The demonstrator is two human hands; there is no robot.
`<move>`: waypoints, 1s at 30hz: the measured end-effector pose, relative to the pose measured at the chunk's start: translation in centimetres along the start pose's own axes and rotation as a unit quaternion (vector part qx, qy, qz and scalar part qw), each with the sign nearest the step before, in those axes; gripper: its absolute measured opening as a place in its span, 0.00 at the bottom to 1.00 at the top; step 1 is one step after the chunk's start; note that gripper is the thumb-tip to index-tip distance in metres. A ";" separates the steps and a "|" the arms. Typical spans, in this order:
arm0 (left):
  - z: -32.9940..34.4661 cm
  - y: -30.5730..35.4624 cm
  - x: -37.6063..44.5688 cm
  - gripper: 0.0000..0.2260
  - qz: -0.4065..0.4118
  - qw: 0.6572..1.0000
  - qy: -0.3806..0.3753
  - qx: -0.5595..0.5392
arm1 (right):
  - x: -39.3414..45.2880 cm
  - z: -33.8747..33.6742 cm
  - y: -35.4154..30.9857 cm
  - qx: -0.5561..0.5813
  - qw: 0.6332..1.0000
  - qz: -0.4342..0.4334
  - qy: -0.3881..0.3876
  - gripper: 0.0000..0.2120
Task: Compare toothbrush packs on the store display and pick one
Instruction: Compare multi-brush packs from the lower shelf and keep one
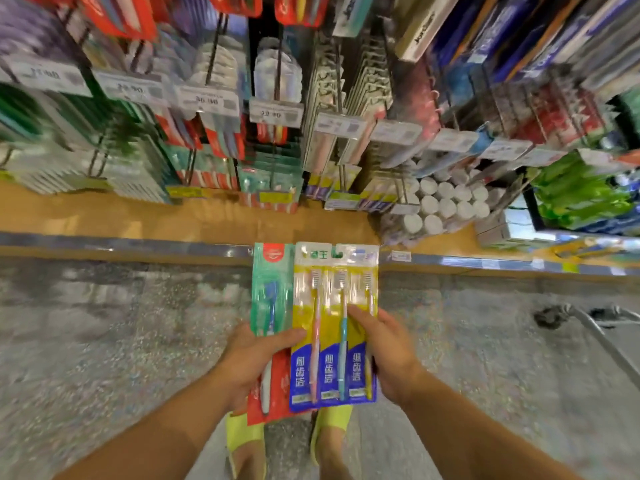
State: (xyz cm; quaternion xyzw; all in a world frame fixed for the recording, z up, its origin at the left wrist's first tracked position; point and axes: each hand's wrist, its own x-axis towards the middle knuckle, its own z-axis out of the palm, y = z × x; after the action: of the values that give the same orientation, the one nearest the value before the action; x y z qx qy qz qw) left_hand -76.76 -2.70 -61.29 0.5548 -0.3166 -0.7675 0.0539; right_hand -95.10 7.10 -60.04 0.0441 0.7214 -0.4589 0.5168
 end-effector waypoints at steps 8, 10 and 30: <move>1.0 -3.1 8.6 0.12 0.011 1.000 0.010 0.013 | 7.5 -1.4 2.2 -0.055 0.996 -0.061 -0.023 0.11; 1.4 -4.4 10.9 0.11 0.018 1.000 0.018 0.007 | 9.8 -1.4 3.1 -0.066 0.994 -0.084 -0.019 0.10; -2.1 -11.9 33.9 0.18 0.084 0.995 0.027 0.041 | 33.9 2.8 12.8 -0.037 0.987 -0.157 0.025 0.19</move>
State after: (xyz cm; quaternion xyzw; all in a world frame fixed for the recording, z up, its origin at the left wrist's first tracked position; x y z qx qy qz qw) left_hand -84.55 -8.81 -95.88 0.5483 -0.3916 -0.7316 0.1036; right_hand -101.87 -1.47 -94.66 -0.0773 0.7483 -0.5061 0.4218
